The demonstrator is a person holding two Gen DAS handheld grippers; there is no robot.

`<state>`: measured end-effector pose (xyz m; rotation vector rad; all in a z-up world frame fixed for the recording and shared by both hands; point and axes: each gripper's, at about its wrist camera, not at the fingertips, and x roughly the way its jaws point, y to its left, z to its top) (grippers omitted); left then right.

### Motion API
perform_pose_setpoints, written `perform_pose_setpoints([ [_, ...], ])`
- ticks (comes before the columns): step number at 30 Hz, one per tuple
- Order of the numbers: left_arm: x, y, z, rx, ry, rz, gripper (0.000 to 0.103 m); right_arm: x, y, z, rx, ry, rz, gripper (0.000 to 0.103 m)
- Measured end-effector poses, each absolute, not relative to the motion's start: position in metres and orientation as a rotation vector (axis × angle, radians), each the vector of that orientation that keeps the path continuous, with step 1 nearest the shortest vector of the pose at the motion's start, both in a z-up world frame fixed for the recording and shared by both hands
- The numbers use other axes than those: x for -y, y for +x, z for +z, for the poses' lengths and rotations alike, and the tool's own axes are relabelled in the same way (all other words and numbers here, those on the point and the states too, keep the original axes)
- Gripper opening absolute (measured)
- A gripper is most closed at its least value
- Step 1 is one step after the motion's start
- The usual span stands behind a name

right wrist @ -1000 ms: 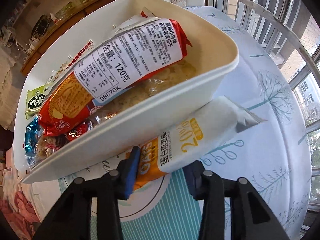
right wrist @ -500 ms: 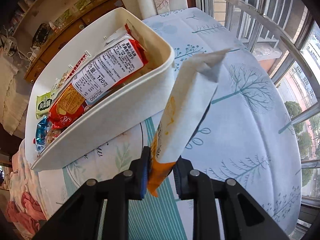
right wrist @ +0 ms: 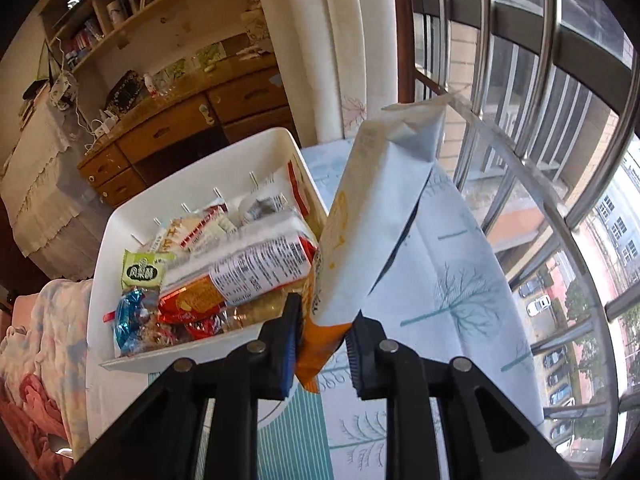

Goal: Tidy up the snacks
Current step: 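Carry the OATS bar over the white tray with the right tool, then open the right tool to drop the OATS bar into the tray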

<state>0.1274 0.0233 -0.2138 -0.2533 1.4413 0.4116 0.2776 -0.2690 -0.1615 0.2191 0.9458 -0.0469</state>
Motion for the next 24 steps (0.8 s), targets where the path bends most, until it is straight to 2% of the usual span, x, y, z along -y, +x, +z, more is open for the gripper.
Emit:
perform_pose_setpoints([
  [10, -0.026, 0.127, -0.21, -1.428, -0.271, 0.432, 0.082, 0.225, 0.317, -0.153, -0.898, 0.034, 0.061, 0.024],
  [11, -0.027, 0.127, -0.21, -1.427, -0.272, 0.433, 0.082, 0.22, 0.32, -0.154, -0.905, 0.021, 0.083, 0.026],
  [12, -0.027, 0.127, -0.209, -1.424, -0.272, 0.432, 0.082, 0.217, 0.322, -0.156, -0.911, 0.015, 0.097, 0.038],
  [13, -0.028, 0.128, -0.209, -1.422, -0.272, 0.431, 0.082, 0.215, 0.323, -0.157, -0.915, 0.017, 0.12, 0.055],
  [14, -0.028, 0.128, -0.208, -1.419, -0.272, 0.43, 0.082, 0.214, 0.322, -0.157, -0.91, 0.023, 0.132, 0.062],
  [15, -0.029, 0.128, -0.208, -1.416, -0.271, 0.427, 0.082, 0.213, 0.321, -0.157, -0.899, 0.026, 0.132, 0.065],
  [24, -0.03, 0.137, -0.203, -1.378, -0.269, 0.355, 0.082, 0.223, 0.3, -0.163, -0.946, 0.04, 0.096, 0.066],
])
